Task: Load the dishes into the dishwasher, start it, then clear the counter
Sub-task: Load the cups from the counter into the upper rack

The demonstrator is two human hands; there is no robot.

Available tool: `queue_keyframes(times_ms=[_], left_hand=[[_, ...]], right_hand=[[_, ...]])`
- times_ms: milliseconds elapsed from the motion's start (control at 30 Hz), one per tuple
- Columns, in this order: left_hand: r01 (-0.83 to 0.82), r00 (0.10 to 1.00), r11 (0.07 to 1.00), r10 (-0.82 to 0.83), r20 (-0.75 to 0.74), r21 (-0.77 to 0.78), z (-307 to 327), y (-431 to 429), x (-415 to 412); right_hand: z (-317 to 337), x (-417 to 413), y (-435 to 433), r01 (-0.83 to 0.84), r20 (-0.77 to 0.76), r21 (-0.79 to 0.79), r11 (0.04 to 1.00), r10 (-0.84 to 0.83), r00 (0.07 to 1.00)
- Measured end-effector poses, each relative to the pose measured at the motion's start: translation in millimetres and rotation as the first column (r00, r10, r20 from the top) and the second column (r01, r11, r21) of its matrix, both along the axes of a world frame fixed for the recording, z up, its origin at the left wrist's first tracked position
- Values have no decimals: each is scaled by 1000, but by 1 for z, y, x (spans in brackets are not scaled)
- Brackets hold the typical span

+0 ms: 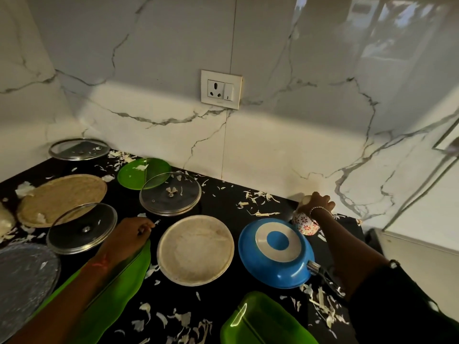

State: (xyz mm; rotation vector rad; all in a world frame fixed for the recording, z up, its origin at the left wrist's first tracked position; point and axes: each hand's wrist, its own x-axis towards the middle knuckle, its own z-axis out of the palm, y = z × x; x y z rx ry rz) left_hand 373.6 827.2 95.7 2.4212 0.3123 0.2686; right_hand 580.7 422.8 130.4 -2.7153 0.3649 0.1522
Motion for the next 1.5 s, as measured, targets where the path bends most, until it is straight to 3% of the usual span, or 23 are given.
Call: queue_keyframes(times_ms=[333,433,700,900,1067,1233,1500], left_hand=[[118,992,993,-118,50,6,2,-25,2],[220,973,975,-220,70,13,5,-45,-2],[471,872,881,-471,131,34,12,-130,-33],[696,716,717,-689,111,-39,22,-226,-59],[859,511,508,-845,158,-61,20,-330,-105],[968,238,221,-958,160,-121,6,-431,-169],[968,-243,-238,-968,-65,-78,-61,-542,-316]], right_hand=[[36,-31,-4,-70,169,54,996,60,984],[47,-66,-7,-73,220,53,996,60,974],[68,-202,-30,-55,271,14,998,49,961],[69,-321,-69,38,242,34,999,-45,969],[50,-420,-117,219,188,63,974,-227,956],[20,-519,-165,424,178,67,903,-429,886],[-44,-684,-250,686,81,90,722,-692,717]])
